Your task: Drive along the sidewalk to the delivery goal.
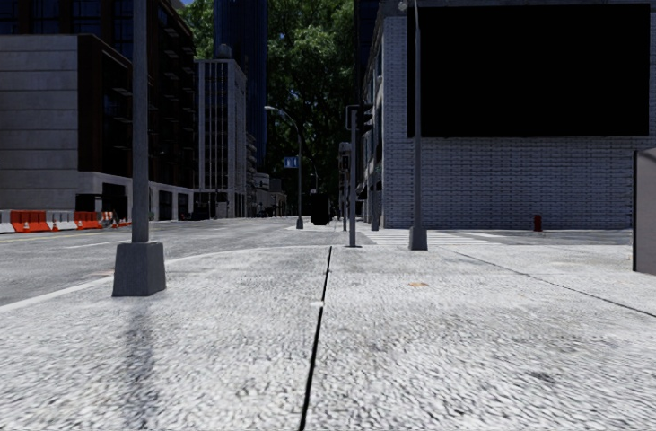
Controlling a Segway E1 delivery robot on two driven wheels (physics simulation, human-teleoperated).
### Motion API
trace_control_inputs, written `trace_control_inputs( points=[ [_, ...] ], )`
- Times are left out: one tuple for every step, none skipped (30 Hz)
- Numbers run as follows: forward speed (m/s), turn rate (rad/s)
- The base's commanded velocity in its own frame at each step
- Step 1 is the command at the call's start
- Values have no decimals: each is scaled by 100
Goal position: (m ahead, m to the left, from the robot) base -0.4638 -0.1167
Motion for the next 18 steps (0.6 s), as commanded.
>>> trace_control_inputs(
  points=[
    [91,0],
    [78,0],
    [65,0],
    [65,0],
    [0,0],
    [0,0],
    [0,0],
    [0,0],
    [0,0],
    [0,0],
    [0,0],
    [0,0],
    [0,0],
    [0,0],
    [0,0],
    [0,0],
    [0,0],
    [0,0]
  ],
)
